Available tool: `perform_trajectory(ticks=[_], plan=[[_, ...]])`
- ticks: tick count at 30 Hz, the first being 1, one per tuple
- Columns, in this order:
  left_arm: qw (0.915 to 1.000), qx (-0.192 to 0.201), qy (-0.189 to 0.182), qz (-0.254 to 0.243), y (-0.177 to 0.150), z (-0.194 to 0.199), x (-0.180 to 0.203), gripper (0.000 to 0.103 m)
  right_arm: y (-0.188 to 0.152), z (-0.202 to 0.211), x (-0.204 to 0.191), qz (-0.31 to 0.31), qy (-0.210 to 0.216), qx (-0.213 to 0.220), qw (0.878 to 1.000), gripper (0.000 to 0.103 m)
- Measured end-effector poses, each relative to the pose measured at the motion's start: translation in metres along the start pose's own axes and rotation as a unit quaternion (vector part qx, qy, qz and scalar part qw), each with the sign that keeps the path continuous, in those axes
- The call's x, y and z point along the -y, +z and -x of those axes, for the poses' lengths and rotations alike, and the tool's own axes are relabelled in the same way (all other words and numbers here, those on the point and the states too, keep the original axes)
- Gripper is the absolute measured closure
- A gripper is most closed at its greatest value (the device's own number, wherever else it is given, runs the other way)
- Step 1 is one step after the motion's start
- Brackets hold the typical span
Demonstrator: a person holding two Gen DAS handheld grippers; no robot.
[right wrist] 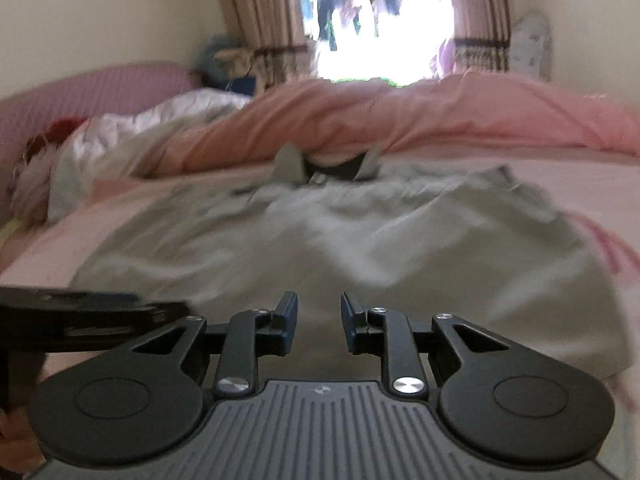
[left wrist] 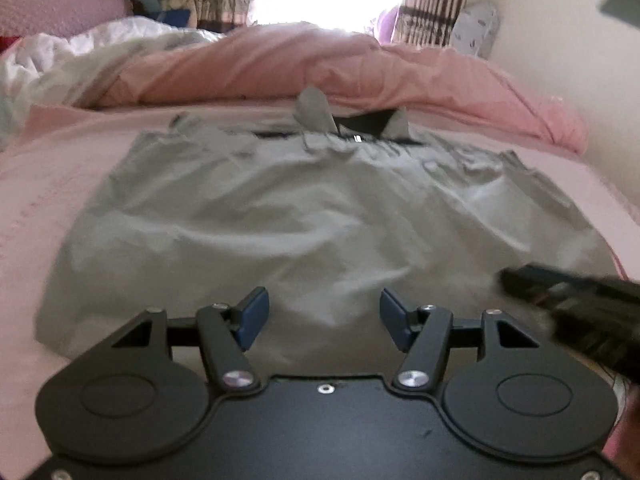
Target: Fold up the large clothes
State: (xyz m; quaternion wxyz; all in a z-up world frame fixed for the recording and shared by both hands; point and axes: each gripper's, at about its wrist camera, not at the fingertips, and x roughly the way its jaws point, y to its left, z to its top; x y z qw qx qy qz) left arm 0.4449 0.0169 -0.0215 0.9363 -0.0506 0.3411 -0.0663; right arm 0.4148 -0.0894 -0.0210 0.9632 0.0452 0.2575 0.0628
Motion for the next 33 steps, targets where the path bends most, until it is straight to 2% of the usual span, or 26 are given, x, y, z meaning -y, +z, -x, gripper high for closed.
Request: perform_trajectory(ticks=[2, 7, 13, 17, 20, 22, 23, 25, 27, 30, 33], plan=[[0.9999, -0.007, 0.007, -0.001, -0.001, -0.01, -0.002, 0.037, -0.009, -0.015, -0.004, 0.005, -0.011, -0.011, 1.0, 0.076], [0.9989, -0.009, 0.045, 0.002, -0.002, -0.013, -0.028, 0.037, -0.01, -0.013, 0.017, -0.006, -0.033, -0.009, 0.999, 0.077], [0.9961, -0.01, 0.087, 0.009, -0.004, -0.007, -0.069, 0.037, -0.014, 0.007, 0.082, -0.032, -0.115, -0.013, 0.993, 0.077], [0.9911, -0.011, 0.131, 0.021, -0.008, 0.001, -0.1, 0.032, -0.018, 0.021, 0.126, -0.05, -0.161, -0.015, 0.986, 0.079], [0.992, 0.0, 0.119, 0.043, -0.015, 0.004, -0.122, 0.03, -0.027, 0.024, 0.145, -0.054, -0.182, -0.018, 0.982, 0.079], [0.9916, -0.005, 0.124, 0.039, -0.013, 0.006, -0.12, 0.031, -0.029, 0.027, 0.15, -0.056, -0.177, -0.018, 0.982, 0.079], [0.9909, -0.013, 0.126, 0.046, -0.009, 0.006, -0.119, 0.036, -0.026, 0.026, 0.15, -0.054, -0.178, -0.025, 0.982, 0.079], [0.9924, -0.016, 0.102, 0.066, 0.004, 0.009, -0.115, 0.037, -0.014, 0.028, 0.144, -0.057, -0.184, -0.03, 0.981, 0.078], [0.9951, 0.001, 0.068, 0.072, 0.019, 0.011, -0.106, 0.037, 0.002, 0.034, 0.135, -0.066, -0.151, -0.001, 0.986, 0.077], [0.9973, 0.018, 0.052, 0.049, 0.043, 0.0, -0.082, 0.037, 0.027, 0.025, 0.11, -0.046, -0.102, 0.032, 0.993, 0.077], [0.9991, 0.015, 0.024, 0.03, 0.061, -0.025, -0.063, 0.036, 0.043, -0.002, 0.089, -0.025, -0.065, 0.038, 0.997, 0.077]])
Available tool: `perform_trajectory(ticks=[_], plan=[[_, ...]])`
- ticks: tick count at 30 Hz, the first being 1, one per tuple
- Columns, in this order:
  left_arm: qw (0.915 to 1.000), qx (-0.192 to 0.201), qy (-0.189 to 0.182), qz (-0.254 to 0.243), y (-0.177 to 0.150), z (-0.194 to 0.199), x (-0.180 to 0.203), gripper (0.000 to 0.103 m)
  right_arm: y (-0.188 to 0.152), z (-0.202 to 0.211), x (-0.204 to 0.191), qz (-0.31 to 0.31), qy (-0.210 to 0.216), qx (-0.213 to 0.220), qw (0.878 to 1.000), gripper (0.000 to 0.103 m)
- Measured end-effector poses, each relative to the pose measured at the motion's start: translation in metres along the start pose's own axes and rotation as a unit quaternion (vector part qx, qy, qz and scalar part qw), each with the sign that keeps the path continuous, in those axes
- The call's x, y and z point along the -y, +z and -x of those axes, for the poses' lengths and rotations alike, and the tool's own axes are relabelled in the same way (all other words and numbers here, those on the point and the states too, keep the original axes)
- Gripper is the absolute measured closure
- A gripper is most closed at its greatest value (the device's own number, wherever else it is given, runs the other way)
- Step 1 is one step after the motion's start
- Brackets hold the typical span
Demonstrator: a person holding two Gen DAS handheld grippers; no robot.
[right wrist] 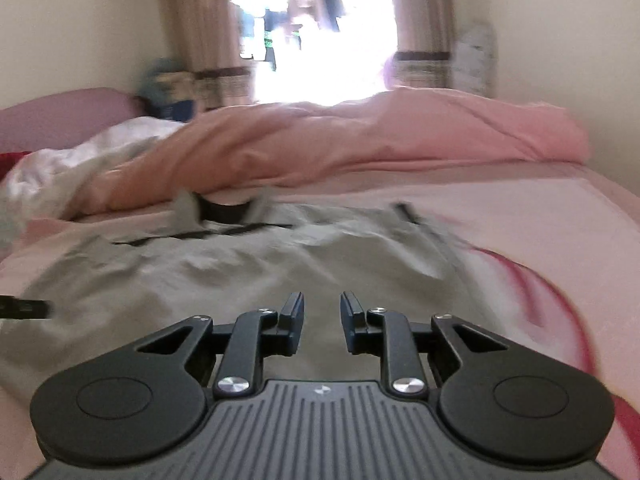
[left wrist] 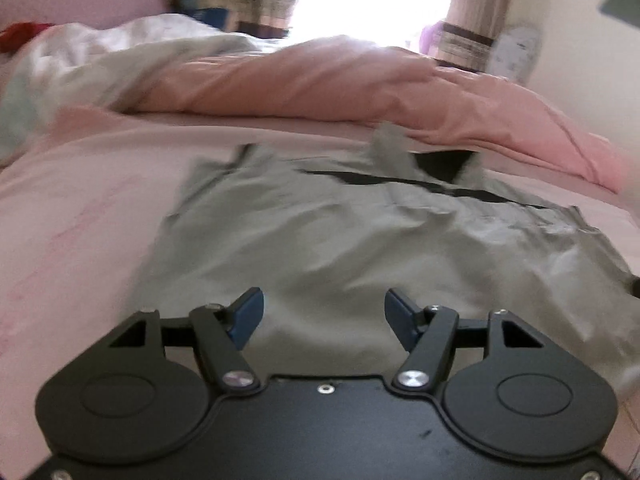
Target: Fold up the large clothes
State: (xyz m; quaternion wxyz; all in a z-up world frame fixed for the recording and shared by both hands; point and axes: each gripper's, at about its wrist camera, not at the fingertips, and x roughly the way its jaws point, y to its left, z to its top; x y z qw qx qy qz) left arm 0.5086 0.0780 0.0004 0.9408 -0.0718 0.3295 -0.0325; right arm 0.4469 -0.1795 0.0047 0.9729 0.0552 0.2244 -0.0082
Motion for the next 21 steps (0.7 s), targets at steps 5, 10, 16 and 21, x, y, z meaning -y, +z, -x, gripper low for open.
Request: perform_trajectory(ticks=[5, 10, 16, 21], plan=[[0.999, -0.028, 0.018, -0.029, -0.001, -0.043, 0.008, 0.03, -0.006, -0.053, -0.011, 0.011, 0.023, -0.046, 0.999, 0.077], [0.9981, -0.02, 0.046, -0.036, 0.005, -0.055, -0.018, 0.03, -0.011, -0.062, 0.024, -0.002, -0.031, -0.04, 0.999, 0.079], [0.9977, -0.017, 0.059, -0.028, 0.01, -0.061, -0.046, 0.029, -0.013, -0.063, 0.061, -0.025, -0.051, -0.042, 0.998, 0.092], [0.9982, -0.014, 0.046, -0.035, 0.037, -0.059, -0.035, 0.033, 0.009, -0.063, 0.044, -0.004, -0.06, -0.038, 0.997, 0.083]])
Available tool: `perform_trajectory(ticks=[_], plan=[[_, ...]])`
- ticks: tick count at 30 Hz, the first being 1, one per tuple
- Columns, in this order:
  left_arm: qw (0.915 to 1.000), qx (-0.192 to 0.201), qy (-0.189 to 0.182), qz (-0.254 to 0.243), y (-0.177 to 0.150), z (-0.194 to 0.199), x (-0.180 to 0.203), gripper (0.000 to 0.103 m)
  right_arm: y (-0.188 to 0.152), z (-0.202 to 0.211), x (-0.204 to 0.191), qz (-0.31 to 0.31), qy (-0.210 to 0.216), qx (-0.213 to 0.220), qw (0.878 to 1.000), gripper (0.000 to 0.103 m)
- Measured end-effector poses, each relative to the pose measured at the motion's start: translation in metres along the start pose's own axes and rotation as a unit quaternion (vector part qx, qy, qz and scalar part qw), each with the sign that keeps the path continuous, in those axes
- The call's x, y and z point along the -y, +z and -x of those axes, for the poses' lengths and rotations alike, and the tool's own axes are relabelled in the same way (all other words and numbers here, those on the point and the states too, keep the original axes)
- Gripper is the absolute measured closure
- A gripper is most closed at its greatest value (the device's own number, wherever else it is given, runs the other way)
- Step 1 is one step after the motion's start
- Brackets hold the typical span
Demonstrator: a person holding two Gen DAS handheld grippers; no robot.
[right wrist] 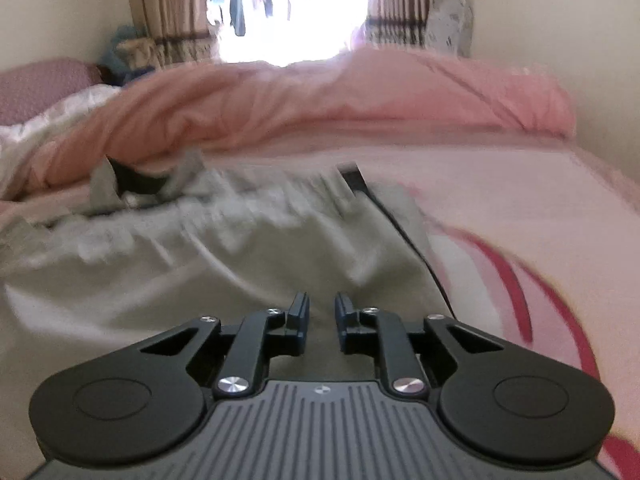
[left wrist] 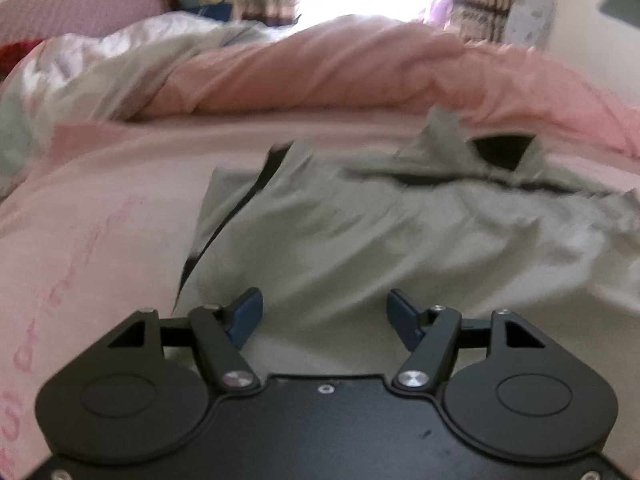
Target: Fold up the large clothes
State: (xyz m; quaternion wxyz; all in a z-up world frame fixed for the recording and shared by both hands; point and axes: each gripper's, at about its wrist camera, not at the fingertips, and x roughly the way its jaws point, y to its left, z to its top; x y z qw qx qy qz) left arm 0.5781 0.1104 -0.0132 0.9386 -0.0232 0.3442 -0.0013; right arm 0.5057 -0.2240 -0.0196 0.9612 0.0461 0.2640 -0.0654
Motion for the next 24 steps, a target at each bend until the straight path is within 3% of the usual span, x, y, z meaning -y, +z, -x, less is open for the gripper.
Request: perform_trajectory(ticks=[5, 8, 12, 16, 20, 24], plan=[[0.9996, 0.024, 0.004, -0.013, 0.035, -0.014, 0.013, 0.033, 0.034, -0.011, -0.017, 0.007, 0.004, 0.025, 1.0, 0.081], [0.9998, 0.0, 0.016, -0.012, 0.045, -0.04, 0.011, 0.033, 0.045, -0.037, -0.017, 0.011, -0.013, 0.009, 1.0, 0.08], [0.9996, -0.02, 0.017, -0.01, 0.044, -0.063, 0.005, 0.032, 0.039, -0.065, -0.008, 0.008, -0.042, -0.024, 0.999, 0.08], [0.9993, -0.013, 0.02, -0.029, 0.038, -0.069, 0.009, 0.029, 0.029, -0.067, -0.001, 0.008, -0.035, -0.021, 0.999, 0.079], [0.9996, -0.004, 0.016, -0.023, 0.039, -0.056, 0.004, 0.031, 0.033, -0.059, -0.008, 0.013, -0.05, -0.026, 0.998, 0.079], [0.9988, 0.017, 0.009, -0.045, 0.034, -0.015, 0.008, 0.031, 0.034, -0.025, -0.011, 0.006, -0.052, -0.014, 0.999, 0.079]])
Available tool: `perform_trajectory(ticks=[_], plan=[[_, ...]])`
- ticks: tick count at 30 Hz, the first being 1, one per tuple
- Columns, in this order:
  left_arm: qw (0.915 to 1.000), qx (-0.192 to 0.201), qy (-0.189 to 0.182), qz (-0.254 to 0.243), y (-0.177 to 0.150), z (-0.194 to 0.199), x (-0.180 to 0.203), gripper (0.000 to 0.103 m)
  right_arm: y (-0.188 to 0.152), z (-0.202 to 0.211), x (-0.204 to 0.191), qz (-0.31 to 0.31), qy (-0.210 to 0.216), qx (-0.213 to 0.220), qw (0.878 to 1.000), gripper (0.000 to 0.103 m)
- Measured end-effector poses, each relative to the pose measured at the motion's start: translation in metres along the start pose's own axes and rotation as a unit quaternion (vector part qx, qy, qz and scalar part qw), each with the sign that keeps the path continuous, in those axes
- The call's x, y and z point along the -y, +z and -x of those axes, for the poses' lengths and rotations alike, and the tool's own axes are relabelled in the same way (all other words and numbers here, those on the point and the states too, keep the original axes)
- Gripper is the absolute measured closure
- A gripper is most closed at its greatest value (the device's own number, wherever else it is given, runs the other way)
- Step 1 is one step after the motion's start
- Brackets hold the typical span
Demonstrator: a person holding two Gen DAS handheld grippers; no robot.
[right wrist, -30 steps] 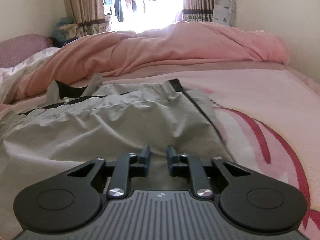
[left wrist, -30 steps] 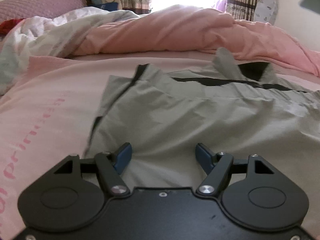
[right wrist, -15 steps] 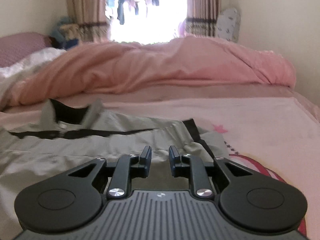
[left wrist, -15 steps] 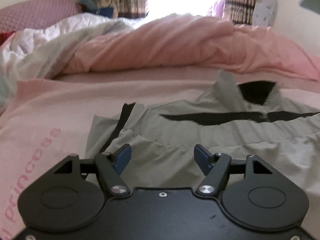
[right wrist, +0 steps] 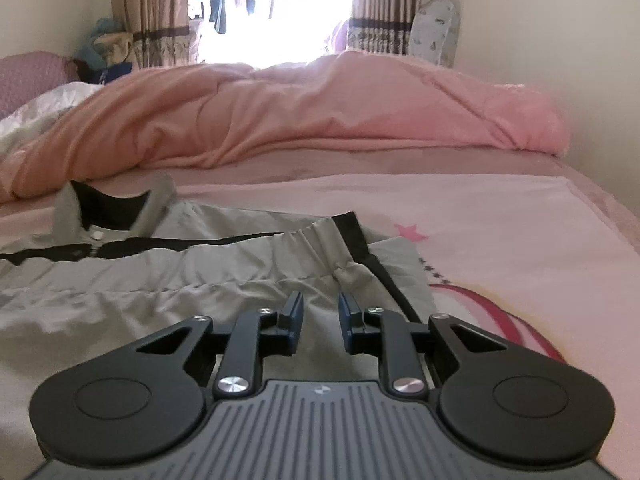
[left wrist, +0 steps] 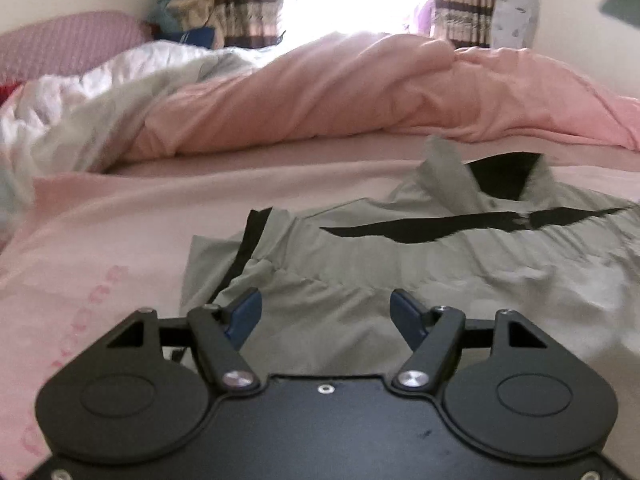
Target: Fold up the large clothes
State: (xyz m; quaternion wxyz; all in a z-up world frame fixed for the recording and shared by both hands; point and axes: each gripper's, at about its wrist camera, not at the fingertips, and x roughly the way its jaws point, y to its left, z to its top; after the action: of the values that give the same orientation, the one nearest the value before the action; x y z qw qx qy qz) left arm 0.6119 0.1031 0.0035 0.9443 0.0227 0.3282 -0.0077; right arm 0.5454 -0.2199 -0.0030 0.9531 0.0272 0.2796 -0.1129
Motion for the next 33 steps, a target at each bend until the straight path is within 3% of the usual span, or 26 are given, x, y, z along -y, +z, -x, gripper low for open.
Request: perform_trajectory(ticks=[8, 15, 23, 29, 33], plan=[[0.9996, -0.015, -0.013, 0.021, -0.055, 0.082, -0.01, 0.03, -0.035, 0.069, 0.009, 0.004, -0.006, 0.009, 1.0, 0.075], [0.998, -0.051, -0.017, 0.034, -0.102, 0.084, -0.016, 0.03, -0.079, 0.077, 0.035, -0.013, -0.029, -0.005, 0.999, 0.075], [0.9976, -0.047, -0.018, 0.047, -0.111, 0.076, -0.02, 0.027, -0.093, 0.072, 0.037, -0.001, -0.035, 0.005, 0.999, 0.072], [0.9976, -0.034, -0.014, 0.059, -0.114, 0.113, -0.024, 0.029, -0.093, 0.108, 0.046, -0.022, -0.033, 0.026, 0.999, 0.07], [0.9958, -0.026, -0.028, 0.083, -0.129, 0.128, -0.032, 0.029, -0.104, 0.108, 0.054, -0.021, -0.04, 0.009, 0.999, 0.07]])
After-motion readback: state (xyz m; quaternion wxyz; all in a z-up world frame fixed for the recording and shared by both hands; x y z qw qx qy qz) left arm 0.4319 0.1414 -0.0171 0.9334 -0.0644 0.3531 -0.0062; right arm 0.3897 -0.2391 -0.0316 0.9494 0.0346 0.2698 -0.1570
